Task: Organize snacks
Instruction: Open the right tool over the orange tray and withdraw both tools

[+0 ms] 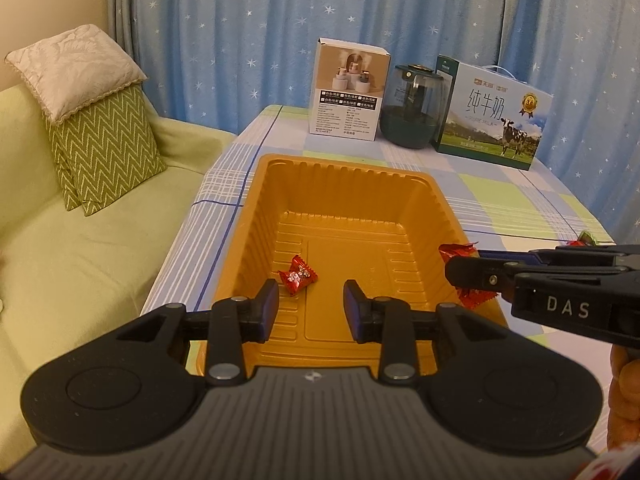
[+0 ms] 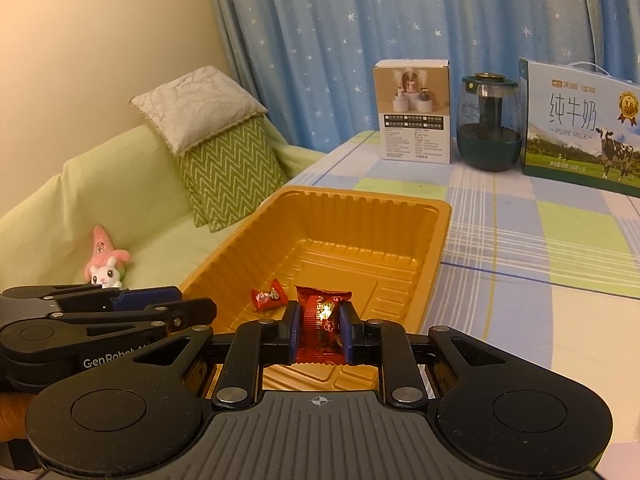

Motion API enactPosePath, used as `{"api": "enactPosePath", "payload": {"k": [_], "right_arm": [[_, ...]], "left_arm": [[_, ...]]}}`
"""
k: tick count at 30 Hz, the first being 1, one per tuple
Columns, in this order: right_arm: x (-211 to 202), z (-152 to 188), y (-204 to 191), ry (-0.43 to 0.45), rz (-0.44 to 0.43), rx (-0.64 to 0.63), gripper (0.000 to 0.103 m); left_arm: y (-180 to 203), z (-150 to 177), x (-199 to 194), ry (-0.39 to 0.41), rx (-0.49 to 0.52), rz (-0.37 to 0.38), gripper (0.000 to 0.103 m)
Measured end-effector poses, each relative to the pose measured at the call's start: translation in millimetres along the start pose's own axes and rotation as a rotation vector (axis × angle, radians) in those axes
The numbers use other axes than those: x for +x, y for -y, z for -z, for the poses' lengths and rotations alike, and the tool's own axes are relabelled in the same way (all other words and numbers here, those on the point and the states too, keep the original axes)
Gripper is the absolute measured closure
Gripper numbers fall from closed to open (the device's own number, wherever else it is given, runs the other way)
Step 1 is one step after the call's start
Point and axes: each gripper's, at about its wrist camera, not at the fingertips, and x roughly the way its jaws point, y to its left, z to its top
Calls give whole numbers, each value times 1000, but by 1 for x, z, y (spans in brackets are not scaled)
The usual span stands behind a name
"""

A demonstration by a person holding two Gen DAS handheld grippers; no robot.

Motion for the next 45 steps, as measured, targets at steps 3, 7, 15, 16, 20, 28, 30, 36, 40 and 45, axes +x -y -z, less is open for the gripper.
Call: {"api": "enactPosePath", "payload": {"k": [3,7,15,16,20,28,30,36,40,45], "right_arm": [[0,-1,0,3,-14,-4,82],[0,-3,9,12,-31,51,65],[-16,-10,20,84,2,101,47],[-17,-10,20,86,9,102,47],[-21,-10,21,91,24,100,47],[-33,-8,22,104,59,89,47],[-39,-6,24,104,79,87,47],[-71,5,39,129,155,102,47],[-102,15,49,143,207,136,47],[-144,34,60,152,278,176,47]], "left_arm": [[-1,0,-1,2,-5,1,66],[-3,0,-1,-1,-17,-4,61],[-4,1,-2,-2,-18,-1,59],[-4,1,-3,-2,-17,-1,59],[-2,1,-4,1,-19,2,58],[7,0,-8,16,-26,22,56],[11,1,-12,23,-29,37,53],[34,0,-26,45,-3,74,47],[57,1,-40,63,26,103,41],[92,10,-59,67,65,157,35]]}}
